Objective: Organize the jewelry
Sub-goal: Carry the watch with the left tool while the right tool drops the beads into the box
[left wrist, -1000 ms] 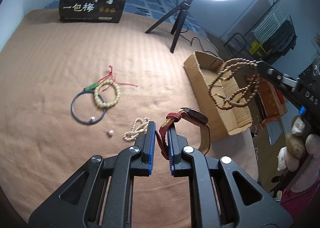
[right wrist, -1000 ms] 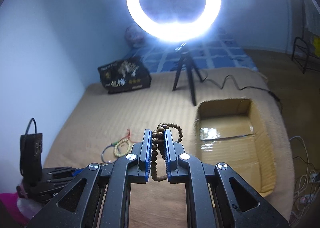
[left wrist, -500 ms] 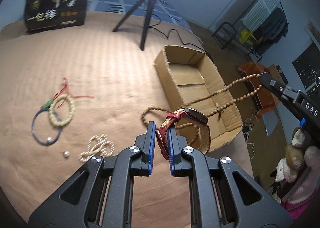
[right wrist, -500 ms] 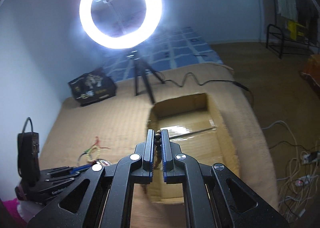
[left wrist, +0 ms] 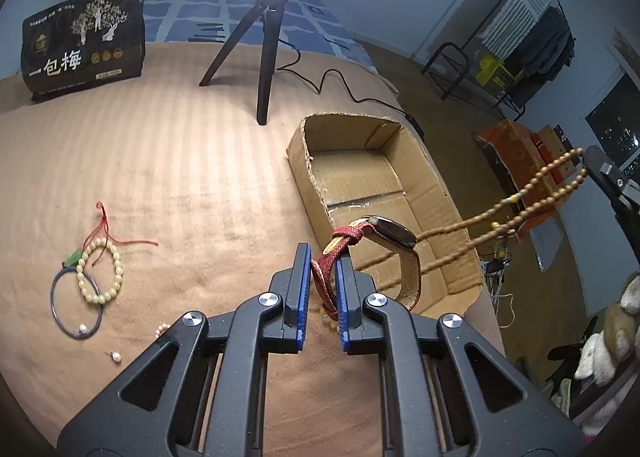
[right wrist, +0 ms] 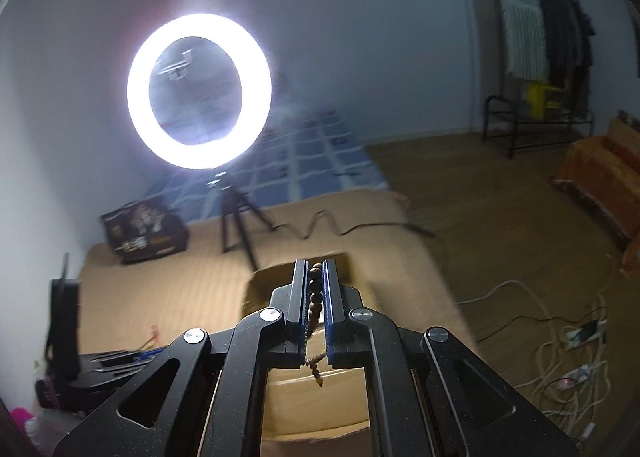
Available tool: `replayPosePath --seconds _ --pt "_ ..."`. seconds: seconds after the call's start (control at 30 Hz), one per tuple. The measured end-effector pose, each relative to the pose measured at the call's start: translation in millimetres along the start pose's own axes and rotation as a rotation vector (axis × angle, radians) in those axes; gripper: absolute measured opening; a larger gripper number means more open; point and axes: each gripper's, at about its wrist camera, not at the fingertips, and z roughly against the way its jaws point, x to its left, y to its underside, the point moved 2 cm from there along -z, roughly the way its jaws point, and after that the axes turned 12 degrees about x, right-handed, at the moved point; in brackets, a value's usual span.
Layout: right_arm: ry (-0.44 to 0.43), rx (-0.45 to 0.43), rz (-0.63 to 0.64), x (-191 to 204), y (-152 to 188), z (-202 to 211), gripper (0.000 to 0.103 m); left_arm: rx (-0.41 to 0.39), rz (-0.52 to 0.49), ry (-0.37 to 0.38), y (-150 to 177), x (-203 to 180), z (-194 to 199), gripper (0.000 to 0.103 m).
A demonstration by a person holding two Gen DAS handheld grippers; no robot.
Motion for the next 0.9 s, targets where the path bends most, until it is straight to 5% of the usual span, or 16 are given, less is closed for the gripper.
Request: replayPosePath --seconds 0.3,0.9 --pt "0.137 -0.065 -0.085 -45.6 -11.0 11.3 0.005 -0.007 -0.024 -0.014 -10.4 -7.0 -1.4 0.010" --pt "-0.017 0.017 0.006 -17.0 -4.4 -7.4 0.005 0.070 -0.054 -0.059 -26.7 -25.8 -50.4 0.010"
